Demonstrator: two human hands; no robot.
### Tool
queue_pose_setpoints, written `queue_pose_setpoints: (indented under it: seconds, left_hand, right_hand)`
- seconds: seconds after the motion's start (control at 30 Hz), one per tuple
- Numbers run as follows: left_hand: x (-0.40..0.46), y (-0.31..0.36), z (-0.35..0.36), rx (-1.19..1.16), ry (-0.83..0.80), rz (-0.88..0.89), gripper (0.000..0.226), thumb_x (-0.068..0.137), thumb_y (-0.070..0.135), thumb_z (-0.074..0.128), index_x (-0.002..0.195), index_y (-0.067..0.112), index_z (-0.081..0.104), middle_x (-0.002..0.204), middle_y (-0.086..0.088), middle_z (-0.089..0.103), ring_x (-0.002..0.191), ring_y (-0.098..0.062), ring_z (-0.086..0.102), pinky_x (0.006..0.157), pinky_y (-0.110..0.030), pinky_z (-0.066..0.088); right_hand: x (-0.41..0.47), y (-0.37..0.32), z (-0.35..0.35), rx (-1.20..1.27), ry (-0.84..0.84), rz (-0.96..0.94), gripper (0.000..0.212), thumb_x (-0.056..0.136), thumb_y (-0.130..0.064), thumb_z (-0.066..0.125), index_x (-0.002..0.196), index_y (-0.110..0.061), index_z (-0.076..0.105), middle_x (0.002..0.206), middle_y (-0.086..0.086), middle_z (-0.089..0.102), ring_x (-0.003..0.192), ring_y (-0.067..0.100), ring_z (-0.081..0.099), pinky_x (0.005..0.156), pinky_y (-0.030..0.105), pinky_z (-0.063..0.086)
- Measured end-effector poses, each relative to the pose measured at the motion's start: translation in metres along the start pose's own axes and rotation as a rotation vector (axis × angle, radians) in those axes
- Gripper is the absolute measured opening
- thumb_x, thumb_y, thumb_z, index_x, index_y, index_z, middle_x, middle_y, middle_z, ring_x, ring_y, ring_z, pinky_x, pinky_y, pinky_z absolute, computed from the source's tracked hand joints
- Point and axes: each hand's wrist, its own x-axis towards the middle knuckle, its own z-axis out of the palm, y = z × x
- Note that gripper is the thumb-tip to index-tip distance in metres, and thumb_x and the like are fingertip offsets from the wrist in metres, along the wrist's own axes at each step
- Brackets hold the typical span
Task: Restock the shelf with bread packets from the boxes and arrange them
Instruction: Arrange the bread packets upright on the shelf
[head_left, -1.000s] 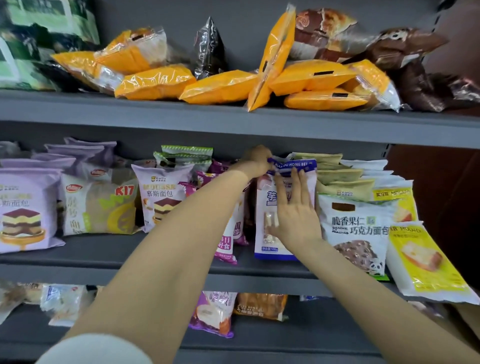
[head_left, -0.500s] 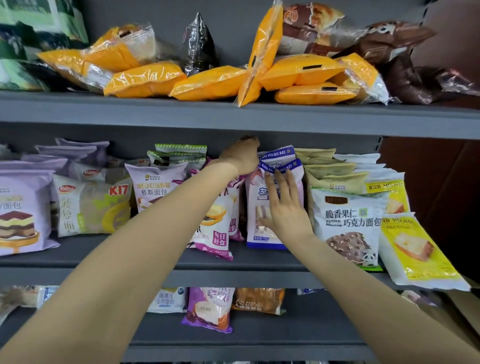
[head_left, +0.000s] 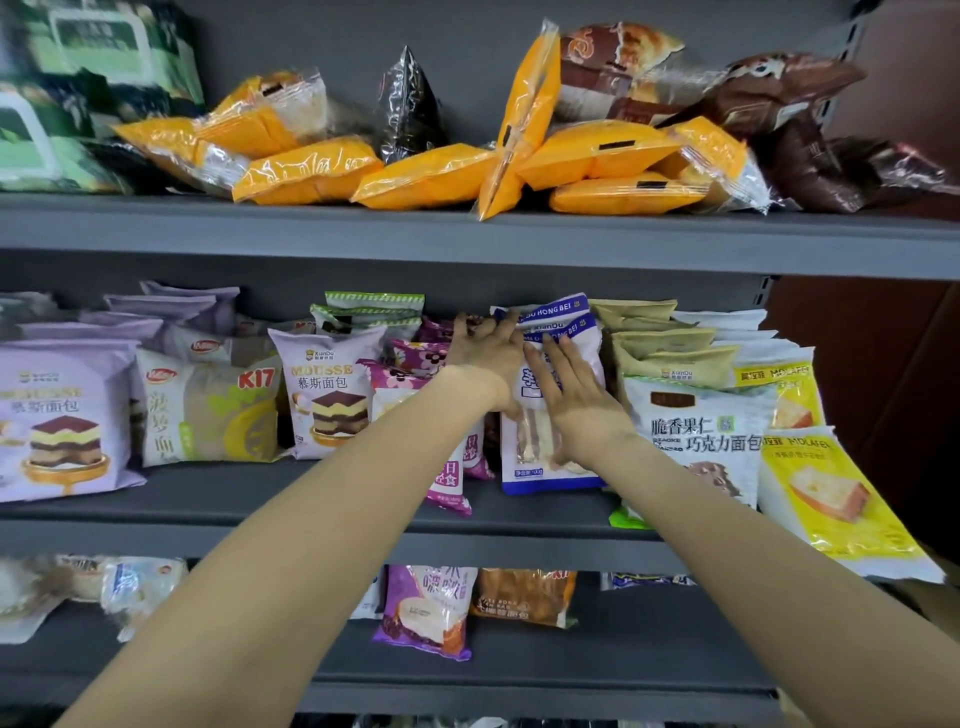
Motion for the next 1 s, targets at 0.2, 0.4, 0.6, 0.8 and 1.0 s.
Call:
queue_pose_setpoints:
  seconds: [0.2,0.4,0.6,0.8,1.0]
  left_hand:
    - [-0.012,0.01,-0.001,0.098,0.098,-0.019,0.111,0.072,0.066,0.061,0.152,0.013,0.005,0.159,-0.008,0.003,0.147,-0.026,0.001,0.111,-0.063,-0.001]
    - [-0.039,0.024,0.009,-0.057,0.406,0.06,0.114,0.072,0.061,0.063,0.15,0.002,0.004,0.159,-0.014,-0.001,0.148,-0.026,-0.001,0.116,-0.054,-0.003]
    - [-0.045,0.069,0.004,-0.278,0.488,0.388,0.098,0.078,0.044,0.067,0.15,0.005,0.014,0.159,-0.01,0.01,0.147,-0.024,0.008,0.121,-0.037,0.009]
    - [-0.042,0.12,0.022,-0.121,0.367,0.274,0.121,0.069,0.058,0.07,0.151,0.007,-0.003,0.159,-0.013,-0.007,0.147,-0.027,-0.012,0.118,-0.049,-0.006]
    - [-0.04,0.143,0.027,-0.03,0.405,0.089,0.122,0.068,0.061,0.069,0.151,0.011,-0.005,0.158,-0.015,-0.01,0.147,-0.031,-0.011,0.116,-0.051,-0.005]
  right_hand:
    - [-0.017,-0.006,-0.003,0.059,0.079,0.025,0.124,0.071,-0.025,0.079,0.148,-0.01,-0.016,0.158,0.009,-0.017,0.146,0.025,-0.016,0.119,0.035,0.004]
    - [-0.059,0.015,-0.026,0.177,0.429,0.087,0.092,0.075,-0.023,0.075,0.149,-0.011,0.022,0.156,0.015,0.013,0.146,0.029,0.008,0.116,0.037,0.024]
    - [-0.106,0.07,-0.027,0.303,0.236,0.415,0.101,0.07,-0.039,0.078,0.149,-0.021,0.017,0.153,0.024,-0.001,0.143,0.038,-0.002,0.115,0.047,0.016]
    - [-0.121,0.1,0.007,0.267,-0.042,0.407,0.126,0.073,-0.026,0.079,0.146,-0.029,-0.023,0.15,0.026,-0.021,0.143,0.042,-0.005,0.109,0.038,0.031]
    - [-0.106,0.113,0.033,-0.023,0.27,0.211,0.134,0.042,-0.034,0.092,0.151,-0.015,0.015,0.153,0.026,0.013,0.14,0.046,0.022,0.108,0.047,0.035]
